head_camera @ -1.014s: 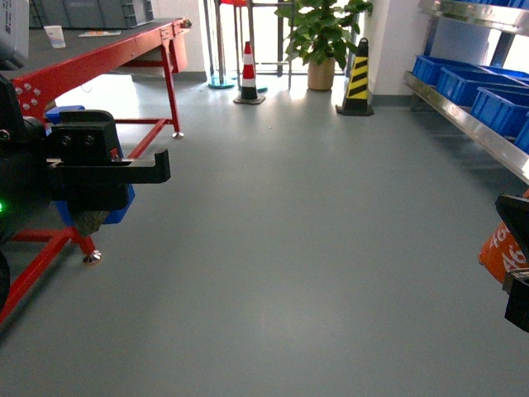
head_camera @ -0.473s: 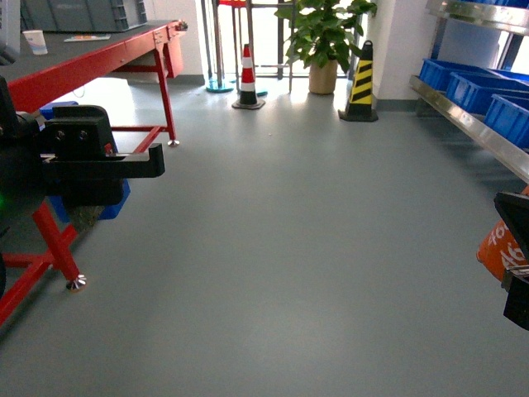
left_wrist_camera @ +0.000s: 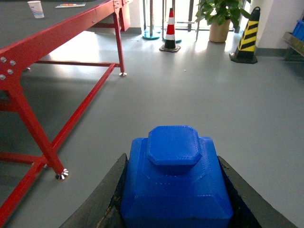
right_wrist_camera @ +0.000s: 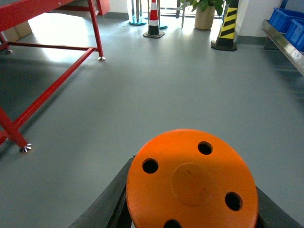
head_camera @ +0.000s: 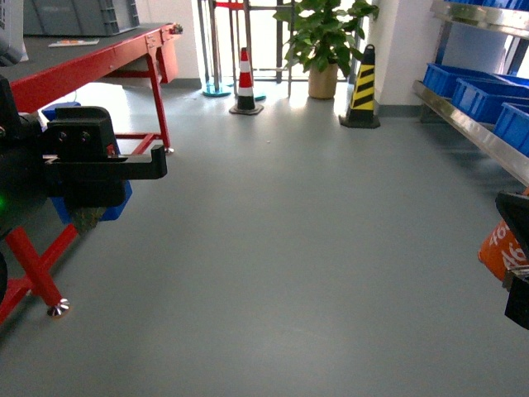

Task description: Sort blue parts and orange caps into right shelf containers

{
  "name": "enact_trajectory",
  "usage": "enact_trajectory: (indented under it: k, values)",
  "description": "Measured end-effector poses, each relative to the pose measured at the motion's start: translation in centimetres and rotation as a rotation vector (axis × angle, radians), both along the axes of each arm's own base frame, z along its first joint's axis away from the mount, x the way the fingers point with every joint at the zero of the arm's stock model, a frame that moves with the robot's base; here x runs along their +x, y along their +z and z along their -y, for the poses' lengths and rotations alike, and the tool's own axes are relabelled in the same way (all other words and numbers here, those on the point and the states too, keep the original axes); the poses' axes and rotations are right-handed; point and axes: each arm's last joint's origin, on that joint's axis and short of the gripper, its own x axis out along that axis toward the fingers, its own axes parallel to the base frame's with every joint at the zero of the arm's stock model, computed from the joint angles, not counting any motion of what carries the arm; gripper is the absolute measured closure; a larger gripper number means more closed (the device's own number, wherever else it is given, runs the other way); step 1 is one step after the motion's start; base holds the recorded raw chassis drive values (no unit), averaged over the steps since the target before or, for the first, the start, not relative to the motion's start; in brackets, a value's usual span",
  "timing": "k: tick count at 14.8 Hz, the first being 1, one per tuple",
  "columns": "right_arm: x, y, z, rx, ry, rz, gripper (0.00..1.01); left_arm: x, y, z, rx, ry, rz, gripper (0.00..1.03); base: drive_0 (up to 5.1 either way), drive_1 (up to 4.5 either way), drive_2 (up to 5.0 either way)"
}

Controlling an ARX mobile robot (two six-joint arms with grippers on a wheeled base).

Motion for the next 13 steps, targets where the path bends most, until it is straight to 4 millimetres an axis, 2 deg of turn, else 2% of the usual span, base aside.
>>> enact_trajectory:
  k: [13]
  values:
    - [0.0, -0.01, 0.0, 0.0, 0.0, -0.001, 0.57, 0.0, 0.02, 0.0, -0.001, 0.0, 0.002, 0.63, 0.0, 4.07, -4.1]
